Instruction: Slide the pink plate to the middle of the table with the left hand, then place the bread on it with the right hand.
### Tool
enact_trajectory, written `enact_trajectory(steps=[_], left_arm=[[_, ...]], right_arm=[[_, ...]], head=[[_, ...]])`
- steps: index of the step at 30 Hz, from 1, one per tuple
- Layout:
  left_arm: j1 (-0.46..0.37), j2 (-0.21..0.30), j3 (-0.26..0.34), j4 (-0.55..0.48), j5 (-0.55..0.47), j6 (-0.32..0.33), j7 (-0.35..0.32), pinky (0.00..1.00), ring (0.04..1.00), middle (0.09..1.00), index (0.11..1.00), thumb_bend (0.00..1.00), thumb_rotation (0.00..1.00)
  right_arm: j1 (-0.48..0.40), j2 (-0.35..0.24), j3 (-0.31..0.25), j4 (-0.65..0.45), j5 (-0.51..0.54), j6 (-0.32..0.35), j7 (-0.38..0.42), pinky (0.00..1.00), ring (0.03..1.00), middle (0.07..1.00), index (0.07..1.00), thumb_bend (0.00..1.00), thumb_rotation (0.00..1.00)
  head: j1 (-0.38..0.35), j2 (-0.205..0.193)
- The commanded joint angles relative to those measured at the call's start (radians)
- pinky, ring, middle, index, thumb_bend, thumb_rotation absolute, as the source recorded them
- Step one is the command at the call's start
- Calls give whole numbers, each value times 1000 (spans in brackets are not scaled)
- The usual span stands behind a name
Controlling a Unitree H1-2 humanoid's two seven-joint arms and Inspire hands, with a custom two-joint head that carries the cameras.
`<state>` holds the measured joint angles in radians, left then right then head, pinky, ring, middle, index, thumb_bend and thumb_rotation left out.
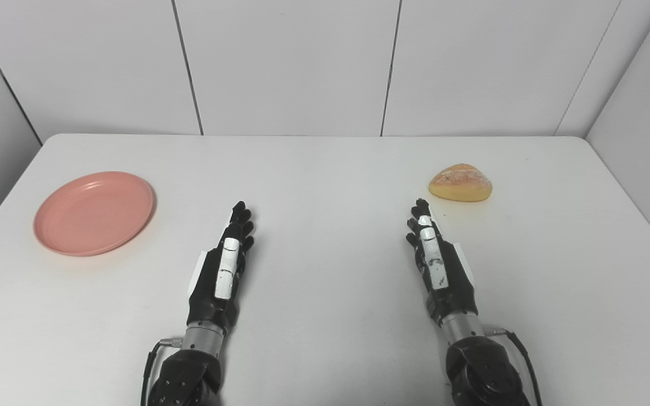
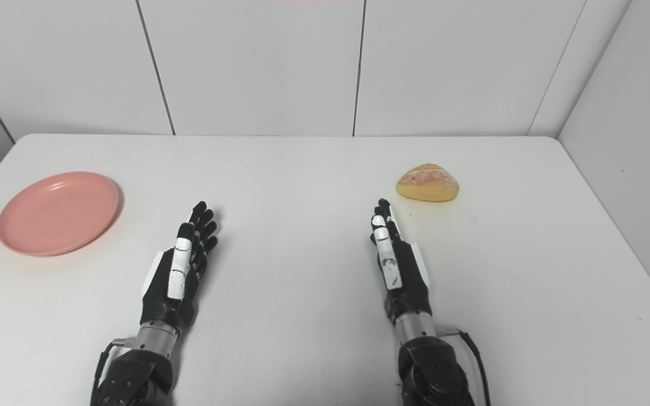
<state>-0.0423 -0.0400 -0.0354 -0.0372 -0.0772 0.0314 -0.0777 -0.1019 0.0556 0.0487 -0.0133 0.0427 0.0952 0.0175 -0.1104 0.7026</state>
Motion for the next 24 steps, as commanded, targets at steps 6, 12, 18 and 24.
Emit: enact_trajectory(steps=[6,12,18,24], left_arm=[[-29,-2,-4,-19,-15,-11,-5,1000,1000,1000,1000,695,1000],[-29,-1,-4,-19,-14,-13,-4,1000,1000,1000,1000,703,1000],[-30,4,-5,-13,-14,-25,-9,1000,1000,1000,1000,703,1000],[-32,5,-5,-9,-10,-25,-6,1000,1000,1000,1000,707,1000]], right_arm=[[-26,-1,6,-35,-5,-35,9,1000,1000,1000,1000,646,1000],[-26,-5,6,-38,-1,-25,14,1000,1000,1000,1000,651,1000],[-27,-1,2,-29,3,-40,12,1000,1000,1000,1000,661,1000],[-27,-1,2,-25,-4,-53,9,1000,1000,1000,1000,643,1000]], head=[[1,2],[2,2],[2,3],[2,3]])
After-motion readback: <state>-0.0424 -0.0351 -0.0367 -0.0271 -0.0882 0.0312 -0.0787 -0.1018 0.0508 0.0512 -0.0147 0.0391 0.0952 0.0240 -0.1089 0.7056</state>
